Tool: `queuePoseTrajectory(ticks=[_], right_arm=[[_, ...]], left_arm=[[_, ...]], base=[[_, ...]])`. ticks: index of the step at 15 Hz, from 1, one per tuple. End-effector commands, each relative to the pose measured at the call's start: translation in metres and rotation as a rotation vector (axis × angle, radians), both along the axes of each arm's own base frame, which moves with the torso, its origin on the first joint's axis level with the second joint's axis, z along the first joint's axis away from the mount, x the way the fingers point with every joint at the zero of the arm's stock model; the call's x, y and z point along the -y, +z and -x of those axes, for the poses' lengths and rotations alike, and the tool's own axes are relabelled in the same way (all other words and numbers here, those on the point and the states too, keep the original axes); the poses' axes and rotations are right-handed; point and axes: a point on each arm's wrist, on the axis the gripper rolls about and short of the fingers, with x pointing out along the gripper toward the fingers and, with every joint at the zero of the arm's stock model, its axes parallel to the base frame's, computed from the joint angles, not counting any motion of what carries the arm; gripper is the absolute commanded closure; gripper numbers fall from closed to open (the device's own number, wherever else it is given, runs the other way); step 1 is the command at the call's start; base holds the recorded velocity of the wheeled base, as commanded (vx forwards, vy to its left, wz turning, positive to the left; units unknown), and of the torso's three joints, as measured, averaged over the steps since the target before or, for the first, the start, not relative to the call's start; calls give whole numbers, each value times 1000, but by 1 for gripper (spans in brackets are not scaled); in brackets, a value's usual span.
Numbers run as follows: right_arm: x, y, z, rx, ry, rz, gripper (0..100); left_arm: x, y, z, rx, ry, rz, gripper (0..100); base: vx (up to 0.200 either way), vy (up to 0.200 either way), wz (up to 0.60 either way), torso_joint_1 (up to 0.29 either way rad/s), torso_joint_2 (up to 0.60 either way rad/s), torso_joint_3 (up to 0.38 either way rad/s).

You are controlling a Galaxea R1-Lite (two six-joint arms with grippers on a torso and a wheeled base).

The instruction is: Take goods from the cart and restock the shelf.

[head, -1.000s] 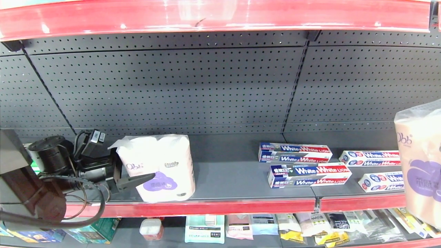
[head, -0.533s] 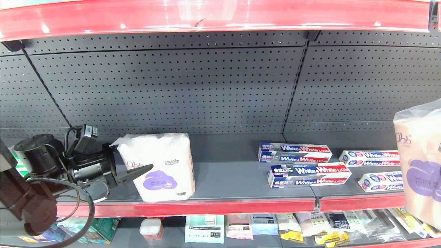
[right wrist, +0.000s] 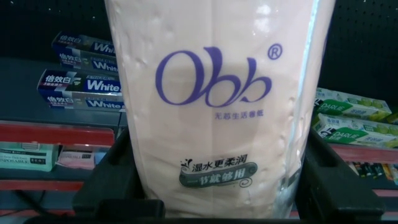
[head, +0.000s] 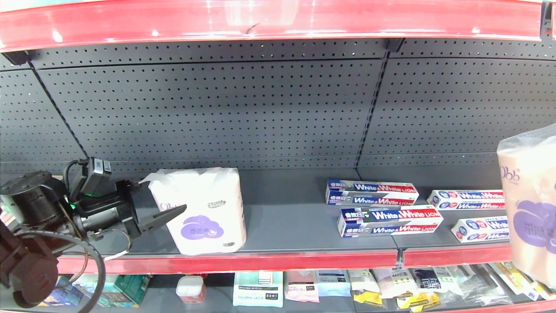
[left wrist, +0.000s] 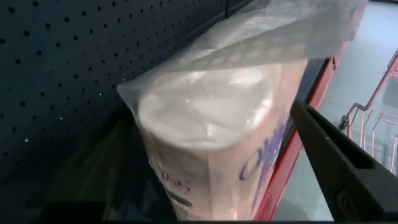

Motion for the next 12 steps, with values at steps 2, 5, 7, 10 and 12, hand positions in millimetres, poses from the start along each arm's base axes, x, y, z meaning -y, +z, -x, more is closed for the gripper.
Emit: queuePoseTrajectory(ticks=[2,5,7,10,12], right_arm=[[0,1,0,5,0,1,100],[0,2,-1,5,3,0,100],[0,2,-1,5,5,0,100],[-1,2,-1,3,11,1,100],[-1,1,0,4,13,1,100]], left_arm=[[-9,11,19,20,74,-2,0],[-18,15,45,2,208,0,0],[-22,19,60,-4,288,10,0],[-25,30,68,-9,586,88,0],[-26,30,73,-14,700,102,0]], base=[[0,0,0,0,0,0],[0,0,0,0,0,0],[0,0,0,0,0,0],[0,0,0,0,0,0],[0,0,0,0,0,0]])
